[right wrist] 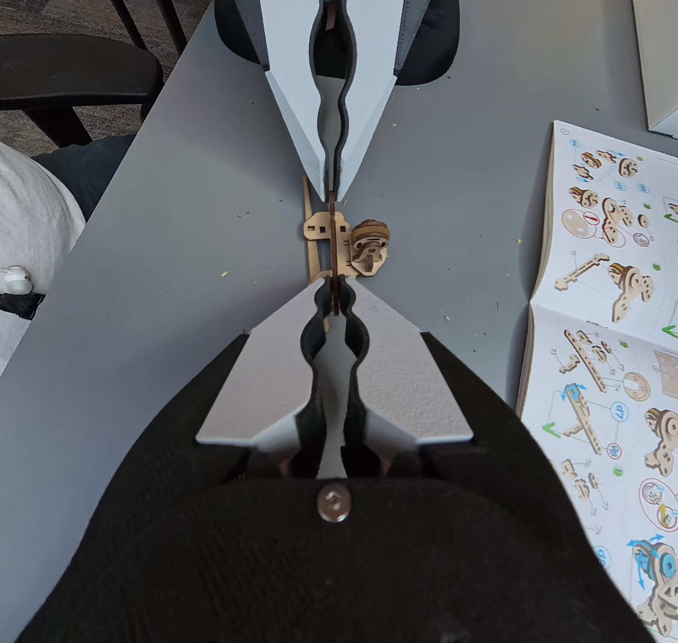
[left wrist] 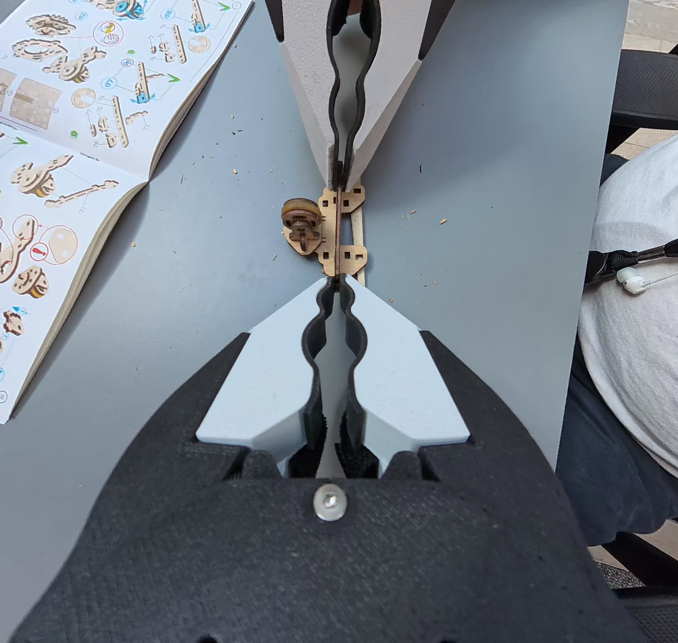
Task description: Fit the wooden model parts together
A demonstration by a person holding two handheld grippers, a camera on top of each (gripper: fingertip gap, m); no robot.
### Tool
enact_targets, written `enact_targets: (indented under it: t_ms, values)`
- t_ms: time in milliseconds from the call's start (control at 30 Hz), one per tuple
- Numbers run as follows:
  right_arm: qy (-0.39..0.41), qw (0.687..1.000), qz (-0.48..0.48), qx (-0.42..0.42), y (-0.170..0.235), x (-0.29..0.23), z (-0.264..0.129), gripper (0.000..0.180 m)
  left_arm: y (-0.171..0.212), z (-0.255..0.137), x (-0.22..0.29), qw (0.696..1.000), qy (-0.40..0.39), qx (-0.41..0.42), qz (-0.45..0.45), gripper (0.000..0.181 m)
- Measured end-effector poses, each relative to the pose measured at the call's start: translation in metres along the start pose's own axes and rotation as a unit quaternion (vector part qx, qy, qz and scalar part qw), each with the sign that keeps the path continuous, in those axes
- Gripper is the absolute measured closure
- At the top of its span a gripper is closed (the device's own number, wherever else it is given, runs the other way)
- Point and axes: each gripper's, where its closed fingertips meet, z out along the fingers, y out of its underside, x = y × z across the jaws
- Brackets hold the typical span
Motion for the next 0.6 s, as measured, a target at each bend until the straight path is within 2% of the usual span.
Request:
enact_targets:
  t_ms: [367,600]
  values:
    - [-0.01,1.0,0.026,-0.003,-0.0022,0.0032,0.0007,0.177,0.0014,-0.0008,-0.0022,1.0,-0.006,0.001,-0.002,0.179]
    - [0.011,1.0,0.008,-0.012,-0.0015,0.0072,0.0009,0.175,0.0013,-0.0005,-0.0026,1.0,-0.001,-0.001,-0.004,0.18]
